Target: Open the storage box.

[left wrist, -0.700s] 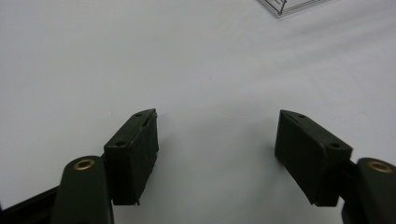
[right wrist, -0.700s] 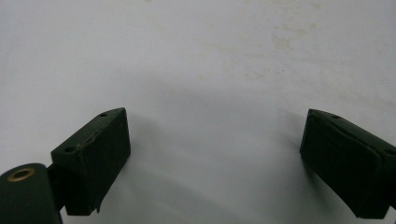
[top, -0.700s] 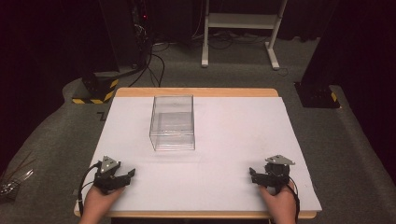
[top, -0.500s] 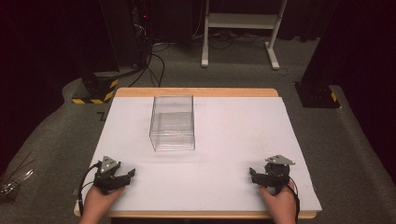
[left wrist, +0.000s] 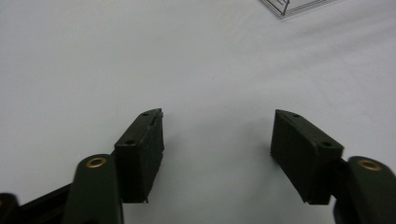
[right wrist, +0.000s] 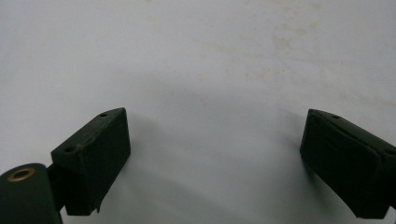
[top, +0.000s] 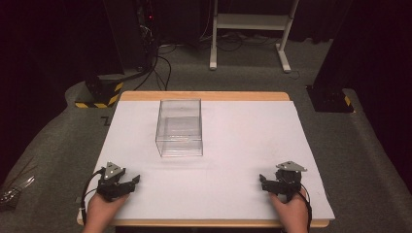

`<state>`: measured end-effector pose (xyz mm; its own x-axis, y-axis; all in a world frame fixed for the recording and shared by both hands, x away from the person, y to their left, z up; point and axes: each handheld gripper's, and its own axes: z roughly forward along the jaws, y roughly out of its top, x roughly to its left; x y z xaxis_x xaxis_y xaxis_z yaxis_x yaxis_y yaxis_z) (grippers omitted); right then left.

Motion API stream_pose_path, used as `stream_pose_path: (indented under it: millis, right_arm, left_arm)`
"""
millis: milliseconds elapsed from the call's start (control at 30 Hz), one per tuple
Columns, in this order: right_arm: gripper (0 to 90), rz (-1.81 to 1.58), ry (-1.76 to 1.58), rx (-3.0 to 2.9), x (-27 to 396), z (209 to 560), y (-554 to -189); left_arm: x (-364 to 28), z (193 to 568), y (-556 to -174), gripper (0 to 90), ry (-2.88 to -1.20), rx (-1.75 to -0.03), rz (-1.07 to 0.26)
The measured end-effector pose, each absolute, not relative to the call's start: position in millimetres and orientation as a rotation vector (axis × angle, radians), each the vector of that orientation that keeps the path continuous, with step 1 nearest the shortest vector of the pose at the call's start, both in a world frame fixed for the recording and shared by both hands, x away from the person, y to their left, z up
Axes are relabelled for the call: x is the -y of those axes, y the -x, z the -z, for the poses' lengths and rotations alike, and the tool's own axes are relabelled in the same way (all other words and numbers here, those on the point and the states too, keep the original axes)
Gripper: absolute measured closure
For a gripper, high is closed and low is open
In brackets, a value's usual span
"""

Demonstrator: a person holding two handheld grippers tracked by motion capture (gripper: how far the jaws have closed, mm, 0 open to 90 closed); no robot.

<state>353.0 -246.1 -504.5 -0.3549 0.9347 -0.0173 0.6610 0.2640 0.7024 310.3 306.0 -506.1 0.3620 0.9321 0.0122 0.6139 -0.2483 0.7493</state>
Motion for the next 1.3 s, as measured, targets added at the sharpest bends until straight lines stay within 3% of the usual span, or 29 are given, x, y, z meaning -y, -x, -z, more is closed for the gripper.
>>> stream_pose_path:
  millis: [733,1000,1300]
  right_arm:
    - [8.4,-0.850,-1.444,-2.109,246.1,504.5,-353.0]
    - [8.4,-0.846,-1.441,-2.111,246.1,504.4,-353.0]
    - [8.4,-0.849,-1.440,-2.110,246.2,504.5,-353.0]
  left_arm:
    - [-281.5,474.5,-303.6,40.2,-1.845,-1.161,-0.546]
    - [-264.7,470.1,-313.1,40.8,-1.871,-1.181,-0.544]
    - [-245.5,464.6,-324.8,36.4,-1.909,-1.090,-0.519]
